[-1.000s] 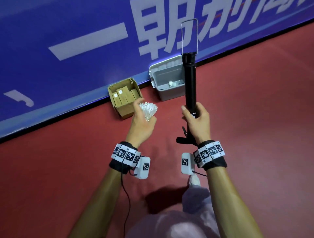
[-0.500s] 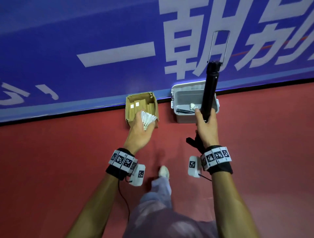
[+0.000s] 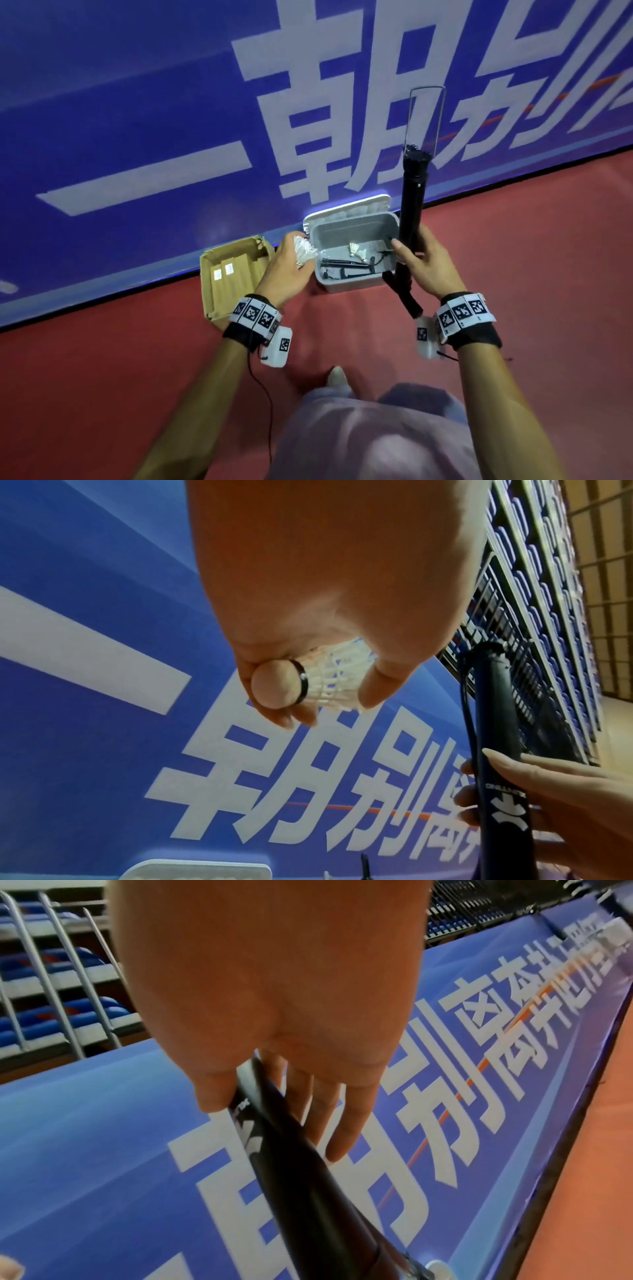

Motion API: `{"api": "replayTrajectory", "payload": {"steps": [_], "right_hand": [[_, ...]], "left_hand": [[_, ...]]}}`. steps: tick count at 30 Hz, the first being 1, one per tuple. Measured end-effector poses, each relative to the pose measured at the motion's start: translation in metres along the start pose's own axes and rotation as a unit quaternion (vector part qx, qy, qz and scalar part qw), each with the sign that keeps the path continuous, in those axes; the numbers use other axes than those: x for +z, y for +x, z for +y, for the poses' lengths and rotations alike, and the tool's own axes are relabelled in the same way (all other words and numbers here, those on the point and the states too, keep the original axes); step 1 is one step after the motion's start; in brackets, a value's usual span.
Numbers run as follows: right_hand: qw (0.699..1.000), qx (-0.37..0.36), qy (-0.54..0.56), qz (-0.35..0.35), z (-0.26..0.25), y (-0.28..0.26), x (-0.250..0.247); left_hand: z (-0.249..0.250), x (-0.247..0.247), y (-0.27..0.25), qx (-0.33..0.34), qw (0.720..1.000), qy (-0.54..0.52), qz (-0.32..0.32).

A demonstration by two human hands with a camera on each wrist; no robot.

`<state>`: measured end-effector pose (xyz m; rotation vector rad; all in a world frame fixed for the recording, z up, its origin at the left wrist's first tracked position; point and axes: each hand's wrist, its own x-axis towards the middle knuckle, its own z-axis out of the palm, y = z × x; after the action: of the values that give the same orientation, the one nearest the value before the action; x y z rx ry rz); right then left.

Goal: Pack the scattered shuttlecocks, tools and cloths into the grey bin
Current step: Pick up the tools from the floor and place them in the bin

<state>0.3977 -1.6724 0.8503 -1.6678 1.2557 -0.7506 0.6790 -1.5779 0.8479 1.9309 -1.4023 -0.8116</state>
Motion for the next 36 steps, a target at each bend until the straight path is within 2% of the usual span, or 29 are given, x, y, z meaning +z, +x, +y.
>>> {"api": "replayTrajectory", "payload": {"steps": [6, 15, 19, 25, 31, 34, 36], "right_hand": [[1.0, 0.006, -0.002, -0.002, 0.035, 0.1, -0.047], [0.99, 0.03, -0.021, -0.135, 0.118, 0.323, -0.087], [0.982, 0.048, -0.062, -0.173, 0.147, 0.39, -0.082], [0.962, 0.077, -0.123, -0.232, 0.231, 0.434, -0.031], [0.926, 0.13, -0.183, -0.303, 0.353, 0.453, 0.041], [0.891, 0.125, -0.26, -0.351, 0.409, 0.459, 0.078], [0.876, 0.111, -0.284, -0.374, 0.444, 0.464, 0.103]], "left_hand": [[0.03, 0.025, 0.139, 0.044, 0.994, 0.061, -0.084], [0.046, 0.076, 0.312, -0.017, 0.977, 0.149, -0.149], [0.037, 0.082, 0.371, -0.075, 0.957, 0.196, -0.203], [-0.028, 0.139, 0.438, -0.141, 0.931, 0.219, -0.254], [-0.166, 0.236, 0.466, -0.174, 0.887, 0.281, -0.323], [-0.222, 0.286, 0.471, -0.254, 0.877, 0.272, -0.302], [-0.258, 0.317, 0.472, -0.255, 0.881, 0.278, -0.287]]}}
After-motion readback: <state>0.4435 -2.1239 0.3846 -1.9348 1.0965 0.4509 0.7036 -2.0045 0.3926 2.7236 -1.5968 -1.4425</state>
